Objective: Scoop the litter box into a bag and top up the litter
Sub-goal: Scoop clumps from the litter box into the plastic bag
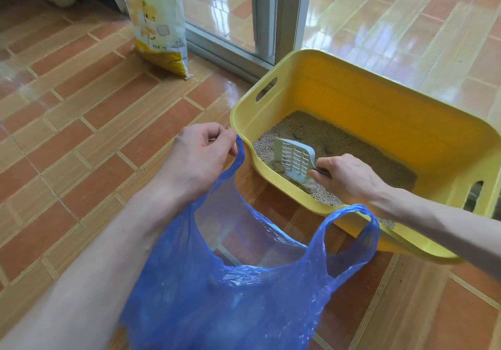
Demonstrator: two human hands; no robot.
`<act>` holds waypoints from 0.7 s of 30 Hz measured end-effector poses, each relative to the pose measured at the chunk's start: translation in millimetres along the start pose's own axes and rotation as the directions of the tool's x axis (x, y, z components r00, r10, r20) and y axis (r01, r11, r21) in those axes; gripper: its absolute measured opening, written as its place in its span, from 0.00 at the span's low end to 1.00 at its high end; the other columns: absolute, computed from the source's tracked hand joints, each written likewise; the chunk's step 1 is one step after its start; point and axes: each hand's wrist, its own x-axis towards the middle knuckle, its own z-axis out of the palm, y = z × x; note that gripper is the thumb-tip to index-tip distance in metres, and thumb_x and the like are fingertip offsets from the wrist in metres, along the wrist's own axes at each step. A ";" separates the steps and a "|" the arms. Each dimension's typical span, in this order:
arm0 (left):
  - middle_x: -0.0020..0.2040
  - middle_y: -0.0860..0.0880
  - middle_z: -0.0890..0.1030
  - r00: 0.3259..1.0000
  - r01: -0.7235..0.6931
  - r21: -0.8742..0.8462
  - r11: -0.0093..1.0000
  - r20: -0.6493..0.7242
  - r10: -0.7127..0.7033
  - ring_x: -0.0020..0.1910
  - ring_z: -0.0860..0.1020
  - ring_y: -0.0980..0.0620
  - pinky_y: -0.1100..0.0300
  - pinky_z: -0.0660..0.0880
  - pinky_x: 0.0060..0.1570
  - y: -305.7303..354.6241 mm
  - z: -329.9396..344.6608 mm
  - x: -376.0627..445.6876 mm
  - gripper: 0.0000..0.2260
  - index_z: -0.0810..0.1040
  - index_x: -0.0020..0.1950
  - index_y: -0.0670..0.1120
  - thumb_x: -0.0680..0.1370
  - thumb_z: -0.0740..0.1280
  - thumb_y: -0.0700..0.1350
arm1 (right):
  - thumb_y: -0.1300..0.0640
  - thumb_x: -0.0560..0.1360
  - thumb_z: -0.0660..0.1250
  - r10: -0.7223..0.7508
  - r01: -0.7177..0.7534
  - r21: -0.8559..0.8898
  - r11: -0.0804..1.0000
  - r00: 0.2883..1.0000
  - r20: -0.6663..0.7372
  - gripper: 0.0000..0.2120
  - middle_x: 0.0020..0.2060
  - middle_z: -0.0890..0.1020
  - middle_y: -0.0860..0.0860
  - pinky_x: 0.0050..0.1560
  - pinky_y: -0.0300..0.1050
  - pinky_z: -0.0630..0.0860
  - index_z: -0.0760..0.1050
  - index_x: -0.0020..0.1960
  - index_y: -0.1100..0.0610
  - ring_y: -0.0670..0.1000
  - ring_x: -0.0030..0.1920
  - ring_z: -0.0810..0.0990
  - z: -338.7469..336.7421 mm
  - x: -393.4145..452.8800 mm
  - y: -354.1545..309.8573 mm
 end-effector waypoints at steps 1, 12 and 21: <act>0.26 0.53 0.64 1.000 0.000 0.000 1.000 0.001 0.000 0.25 0.60 0.53 0.58 0.58 0.30 -0.5 -0.2 0.0 0.17 0.76 0.41 0.38 0.84 0.63 0.48 | 0.46 0.82 0.63 0.006 -0.007 0.029 1.000 1.000 0.013 0.23 0.26 0.69 0.45 0.34 0.46 0.65 0.59 0.32 0.47 0.56 0.31 0.69 2.1 1.2 -0.2; 0.24 0.54 0.64 1.000 -0.003 -0.012 1.000 0.018 0.003 0.24 0.59 0.53 0.58 0.57 0.29 -1.1 4.7 1.5 0.17 0.76 0.42 0.36 0.84 0.62 0.47 | 0.44 0.81 0.63 0.211 -0.281 0.434 0.856 0.956 0.203 0.21 0.21 0.76 0.44 0.33 0.43 0.69 0.80 0.35 0.54 0.47 0.25 0.72 14.5 15.4 -8.2; 0.25 0.54 0.65 1.000 -0.006 -0.009 1.000 -0.009 0.006 0.25 0.60 0.53 0.58 0.58 0.29 -4.3 1.3 2.6 0.17 0.76 0.41 0.37 0.84 0.63 0.48 | 0.48 0.82 0.64 0.327 -0.429 0.691 0.581 0.901 0.285 0.18 0.22 0.72 0.45 0.27 0.39 0.65 0.80 0.39 0.57 0.47 0.23 0.66 11.0 10.3 -5.5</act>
